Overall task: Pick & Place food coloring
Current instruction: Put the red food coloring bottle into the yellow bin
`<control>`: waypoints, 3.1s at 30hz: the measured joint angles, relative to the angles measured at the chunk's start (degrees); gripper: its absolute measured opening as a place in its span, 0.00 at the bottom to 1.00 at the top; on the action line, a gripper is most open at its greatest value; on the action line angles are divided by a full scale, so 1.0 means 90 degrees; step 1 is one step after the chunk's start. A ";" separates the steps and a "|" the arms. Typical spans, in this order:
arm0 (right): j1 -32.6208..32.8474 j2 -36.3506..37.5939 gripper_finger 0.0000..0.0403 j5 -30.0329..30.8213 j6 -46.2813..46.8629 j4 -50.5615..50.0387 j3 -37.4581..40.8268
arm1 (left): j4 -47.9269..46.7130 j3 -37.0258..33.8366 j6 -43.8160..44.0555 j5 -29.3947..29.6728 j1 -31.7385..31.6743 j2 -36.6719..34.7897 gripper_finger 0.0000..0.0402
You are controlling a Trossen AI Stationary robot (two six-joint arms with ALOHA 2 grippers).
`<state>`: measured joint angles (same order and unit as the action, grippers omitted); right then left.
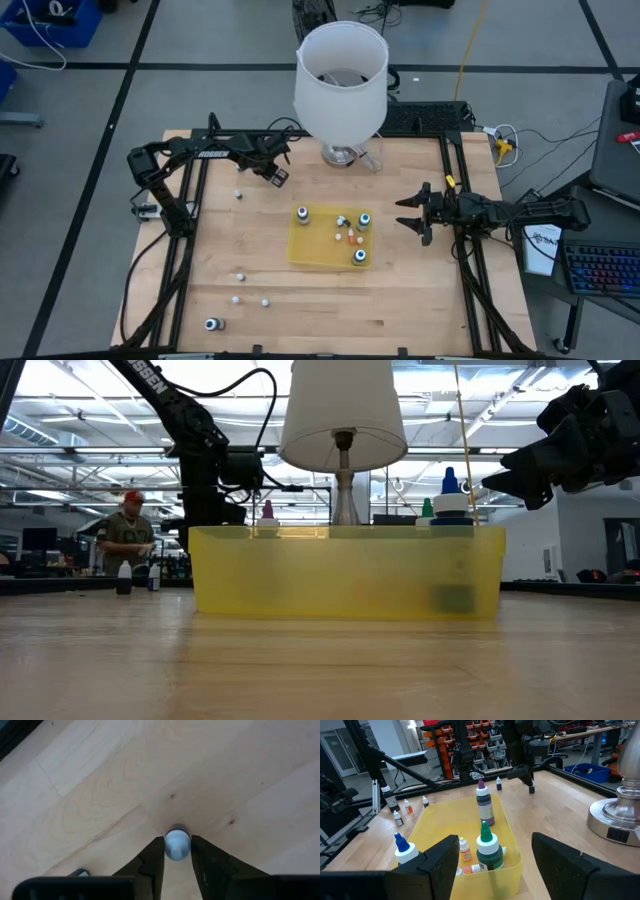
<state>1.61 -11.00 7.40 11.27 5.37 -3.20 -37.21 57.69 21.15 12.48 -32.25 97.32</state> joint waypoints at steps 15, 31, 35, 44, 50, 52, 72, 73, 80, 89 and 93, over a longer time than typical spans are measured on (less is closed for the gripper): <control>-0.0002 0.0002 0.59 0.0000 0.0000 0.0000 0.0000 | 0.0027 0.0000 0.0024 0.0070 0.0000 0.0000 0.45; -0.0002 0.0000 0.59 0.0000 0.0000 0.0000 0.0000 | 0.0102 0.0000 0.0177 0.0062 0.0000 0.0002 0.43; -0.0002 0.0000 0.59 0.0000 0.0000 0.0000 0.0000 | 0.0102 0.0000 0.0209 0.0046 0.0001 0.0002 0.42; 0.0000 0.0002 0.59 0.0000 0.0000 0.0000 0.0000 | 0.0112 0.0000 0.0208 -0.0057 0.0000 0.0009 0.42; 0.0000 0.0002 0.59 0.0000 0.0000 0.0000 0.0000 | 0.0112 0.0007 0.0183 -0.0175 -0.0028 0.0176 0.42; -0.0001 0.0002 0.59 0.0000 0.0000 0.0000 0.0000 | 0.0193 0.0007 0.0160 -0.0226 -0.0034 0.0269 0.42; -0.0001 0.0002 0.59 0.0000 0.0000 0.0000 0.0000 | -0.0142 0.0219 -0.0162 -0.0227 -0.0041 0.0369 0.42; -0.0002 0.0002 0.59 0.0000 0.0000 0.0000 0.0000 | -0.0195 0.0279 -0.0164 -0.0229 -0.0041 0.0369 0.42; 0.0000 0.0002 0.59 0.0000 0.0000 0.0000 0.0000 | -0.0425 0.0430 -0.0185 -0.0232 -0.0041 0.0364 0.42; -0.0002 0.0001 0.59 0.0000 0.0000 0.0000 0.0000 | -0.0527 0.0430 -0.0172 -0.0232 -0.0041 0.0364 0.42; -0.0002 0.0002 0.59 0.0000 0.0000 0.0000 0.0000 | -0.0529 0.0430 -0.0170 -0.0232 -0.0041 0.0364 0.42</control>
<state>1.58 -10.98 7.40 11.27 5.37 -3.20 -41.98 61.56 19.62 10.39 -32.62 100.60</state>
